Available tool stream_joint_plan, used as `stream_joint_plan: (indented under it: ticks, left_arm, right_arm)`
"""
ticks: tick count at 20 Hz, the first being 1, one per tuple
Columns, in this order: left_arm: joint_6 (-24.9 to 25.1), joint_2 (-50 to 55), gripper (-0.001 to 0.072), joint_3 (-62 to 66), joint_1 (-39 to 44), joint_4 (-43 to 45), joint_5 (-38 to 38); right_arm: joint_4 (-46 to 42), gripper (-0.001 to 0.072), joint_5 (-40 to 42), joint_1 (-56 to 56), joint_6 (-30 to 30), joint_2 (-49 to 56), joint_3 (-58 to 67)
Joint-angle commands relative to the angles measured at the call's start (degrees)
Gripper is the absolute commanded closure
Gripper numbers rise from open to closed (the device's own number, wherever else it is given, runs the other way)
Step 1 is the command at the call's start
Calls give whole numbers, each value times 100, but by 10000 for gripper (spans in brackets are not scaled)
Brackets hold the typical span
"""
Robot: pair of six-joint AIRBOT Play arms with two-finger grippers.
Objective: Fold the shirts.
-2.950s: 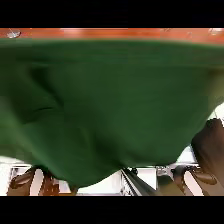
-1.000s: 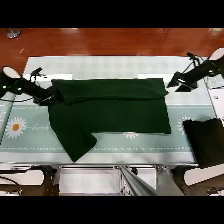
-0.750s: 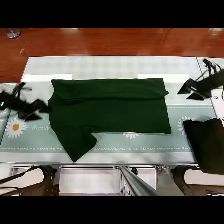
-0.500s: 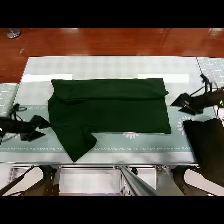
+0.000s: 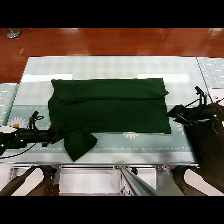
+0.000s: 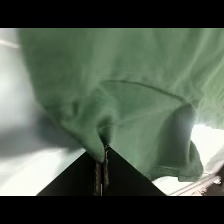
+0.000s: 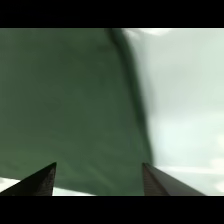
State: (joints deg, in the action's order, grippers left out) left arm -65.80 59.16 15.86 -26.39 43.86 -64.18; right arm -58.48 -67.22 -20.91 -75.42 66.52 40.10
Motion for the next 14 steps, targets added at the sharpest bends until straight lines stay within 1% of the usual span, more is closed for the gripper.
stream_joint_plan:
  ticks: [1,2,3,5,8,11,13,14]
  left_arm:
    - [264,-33,687,4,170,-262,-210]
    - [280,-33,687,44,170,-262,-236]
    - [280,-33,687,63,170,-271,-236]
    - [280,-33,687,72,170,-302,-227]
    - [280,-33,687,72,170,-302,-225]
    - [275,-31,687,72,173,-323,-223]
    - [278,-31,687,72,170,-463,-223]
    - [278,-31,687,72,175,-516,-223]
  right_arm:
    - [-1408,96,-404,2,-627,-20,11]
    - [-1561,96,-540,2,-686,-20,-35]
    - [-1528,96,-608,2,-833,-20,-122]
    - [-1169,96,-636,4,-846,-17,-367]
    - [-562,96,-442,7,-638,31,-529]
    - [24,96,-286,7,-356,409,-529]
    - [372,96,22,7,-293,616,-511]
    - [710,96,168,7,-210,667,-503]
